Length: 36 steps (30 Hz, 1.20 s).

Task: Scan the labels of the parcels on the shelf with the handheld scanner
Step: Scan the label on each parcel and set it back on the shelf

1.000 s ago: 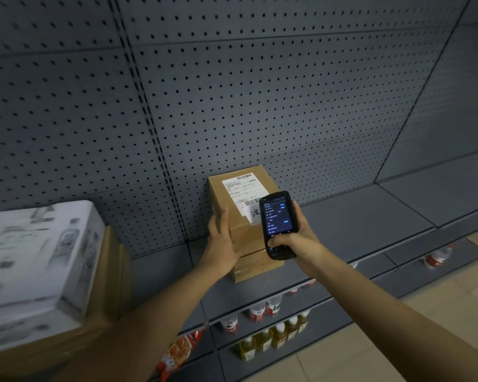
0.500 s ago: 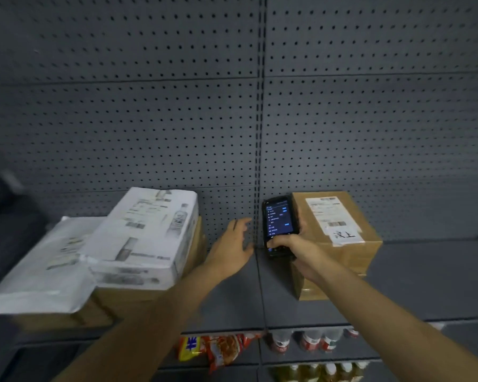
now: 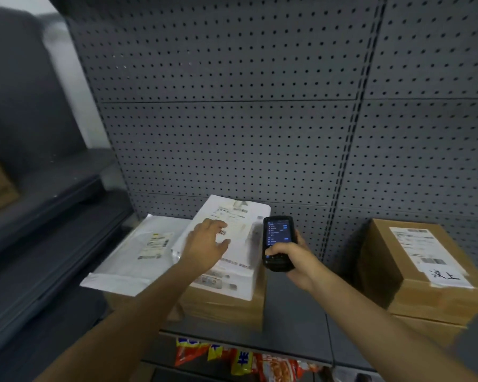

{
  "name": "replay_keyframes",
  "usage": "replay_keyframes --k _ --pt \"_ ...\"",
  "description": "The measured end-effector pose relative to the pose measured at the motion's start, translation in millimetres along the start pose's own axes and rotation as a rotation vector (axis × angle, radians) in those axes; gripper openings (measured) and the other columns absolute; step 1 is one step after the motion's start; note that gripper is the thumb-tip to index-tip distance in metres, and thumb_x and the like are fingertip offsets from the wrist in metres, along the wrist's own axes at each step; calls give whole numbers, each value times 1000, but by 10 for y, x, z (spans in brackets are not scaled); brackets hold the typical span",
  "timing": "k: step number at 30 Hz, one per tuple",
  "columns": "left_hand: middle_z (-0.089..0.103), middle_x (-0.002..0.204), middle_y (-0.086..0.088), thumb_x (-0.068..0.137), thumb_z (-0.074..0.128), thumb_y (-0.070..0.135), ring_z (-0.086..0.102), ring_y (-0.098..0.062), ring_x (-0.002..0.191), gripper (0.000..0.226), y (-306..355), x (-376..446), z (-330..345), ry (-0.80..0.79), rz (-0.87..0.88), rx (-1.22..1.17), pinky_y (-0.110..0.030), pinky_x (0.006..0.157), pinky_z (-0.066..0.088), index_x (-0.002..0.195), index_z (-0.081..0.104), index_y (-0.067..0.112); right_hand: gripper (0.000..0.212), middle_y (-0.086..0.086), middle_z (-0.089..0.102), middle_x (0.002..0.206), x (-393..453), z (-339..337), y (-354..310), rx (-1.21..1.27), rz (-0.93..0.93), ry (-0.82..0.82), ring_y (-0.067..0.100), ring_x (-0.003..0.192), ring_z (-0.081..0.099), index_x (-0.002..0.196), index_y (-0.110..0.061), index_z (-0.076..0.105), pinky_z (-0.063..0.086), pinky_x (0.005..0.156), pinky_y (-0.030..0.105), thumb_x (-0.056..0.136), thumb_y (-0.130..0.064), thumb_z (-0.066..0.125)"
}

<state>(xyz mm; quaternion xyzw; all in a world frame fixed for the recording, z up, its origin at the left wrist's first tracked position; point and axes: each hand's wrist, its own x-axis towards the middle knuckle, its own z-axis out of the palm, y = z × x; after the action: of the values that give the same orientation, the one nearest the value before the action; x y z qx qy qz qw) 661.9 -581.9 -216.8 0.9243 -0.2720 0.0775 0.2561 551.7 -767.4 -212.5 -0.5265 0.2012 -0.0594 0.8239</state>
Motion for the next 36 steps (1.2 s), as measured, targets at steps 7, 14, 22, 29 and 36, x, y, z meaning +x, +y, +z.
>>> replay_keyframes --k 7,14,22,29,36 --pt "42 138 3 71 60 67 32 -18 131 71 -564 -162 -216 -30 -58 36 -36 106 20 130 53 28 73 14 63 114 91 311 168 1 37 -14 28 95 62 134 -18 45 52 65 37 74 20 62" --pt "20 152 -3 65 81 49 22 -23 140 93 -836 -263 -225 -218 -172 -211 -43 115 26 142 33 28 77 9 63 107 129 413 262 -16 30 46 27 96 61 132 -23 45 54 73 41 72 22 61" --pt "29 149 -1 66 86 25 32 -19 134 102 -813 -337 -200 -234 -168 -322 -37 111 35 147 25 24 72 10 64 112 98 432 263 -71 30 47 27 98 62 130 -21 48 54 68 38 72 19 62" --pt "32 146 1 74 80 19 35 -15 132 94 -753 -435 -127 -163 -157 -352 -31 108 38 149 24 25 68 11 63 107 18 379 216 -86 40 65 27 92 61 127 -21 48 52 64 37 74 19 61" --pt "32 147 1 77 78 28 35 -13 131 91 -608 -516 -59 -81 -42 -306 -26 108 33 150 24 24 64 13 63 104 -155 213 107 -42 19 77 29 89 61 129 -15 51 52 64 36 75 19 59"
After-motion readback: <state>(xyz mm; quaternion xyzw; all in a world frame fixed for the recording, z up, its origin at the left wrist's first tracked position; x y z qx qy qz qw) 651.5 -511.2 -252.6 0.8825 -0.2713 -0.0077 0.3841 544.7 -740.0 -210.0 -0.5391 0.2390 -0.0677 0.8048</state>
